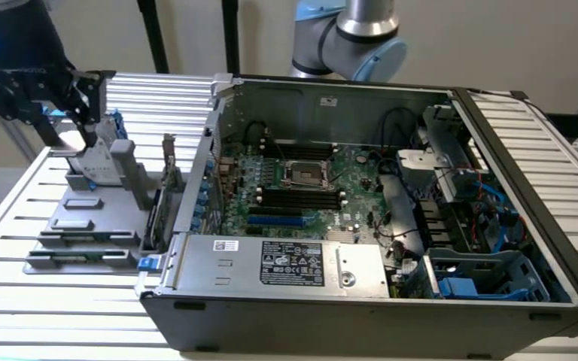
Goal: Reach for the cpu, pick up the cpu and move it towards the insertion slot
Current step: 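Pick up the cpu and move it towards the insertion slot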
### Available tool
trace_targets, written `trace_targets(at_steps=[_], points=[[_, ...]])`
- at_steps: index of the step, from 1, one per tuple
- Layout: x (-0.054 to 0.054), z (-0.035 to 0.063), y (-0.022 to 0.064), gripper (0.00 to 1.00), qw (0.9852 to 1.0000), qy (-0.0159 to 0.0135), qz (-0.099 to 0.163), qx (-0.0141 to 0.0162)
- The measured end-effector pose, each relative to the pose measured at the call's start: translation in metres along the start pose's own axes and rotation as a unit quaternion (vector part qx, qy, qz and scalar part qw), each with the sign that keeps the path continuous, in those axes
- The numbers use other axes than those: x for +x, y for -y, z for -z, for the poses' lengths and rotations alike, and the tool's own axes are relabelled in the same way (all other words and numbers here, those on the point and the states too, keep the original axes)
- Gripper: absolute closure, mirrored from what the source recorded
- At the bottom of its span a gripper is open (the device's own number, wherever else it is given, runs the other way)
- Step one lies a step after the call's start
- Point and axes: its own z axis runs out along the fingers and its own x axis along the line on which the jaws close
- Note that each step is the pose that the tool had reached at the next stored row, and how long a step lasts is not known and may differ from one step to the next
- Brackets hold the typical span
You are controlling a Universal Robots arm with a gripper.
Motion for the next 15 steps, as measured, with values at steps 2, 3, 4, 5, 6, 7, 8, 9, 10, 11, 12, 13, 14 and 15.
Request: trace_targets(at_steps=[2,3,4,5,6,7,8,9,10,11,12,13,14,15], points=[[-0.009,0.0093,0.0011,0.46,1.0000,-0.0002,0.000,-0.0011],[-0.013,0.0138,0.0016,0.46,1.0000,-0.0003,0.000,-0.0019],[-0.018,0.0180,0.0020,0.46,1.0000,-0.0002,0.000,-0.0028],[-0.023,0.0222,0.0024,0.46,1.0000,-0.0002,0.000,-0.0039],[-0.027,0.0259,0.0029,0.46,1.0000,-0.0002,0.000,-0.0048],[-0.031,0.0293,0.0033,0.46,1.0000,0.0000,0.000,-0.0059],[-0.036,0.0325,0.0036,0.46,1.0000,0.0000,0.000,-0.0069],[-0.040,0.0349,0.0041,0.46,1.0000,0.0000,0.000,-0.0080],[-0.045,0.0369,0.0045,0.46,1.0000,0.0000,0.000,-0.0092],[-0.049,0.0383,0.0049,0.46,0.9999,0.0001,0.000,-0.0104],[-0.054,0.0395,0.0054,0.46,0.9999,0.0001,0.000,-0.0117],[-0.058,0.0408,0.0057,0.46,0.9999,0.0002,0.000,-0.0128],[-0.063,0.0420,0.0061,0.46,0.9999,0.0002,0.000,-0.0140],[-0.067,0.0429,0.0065,0.46,0.9999,0.0002,0.000,-0.0151]])
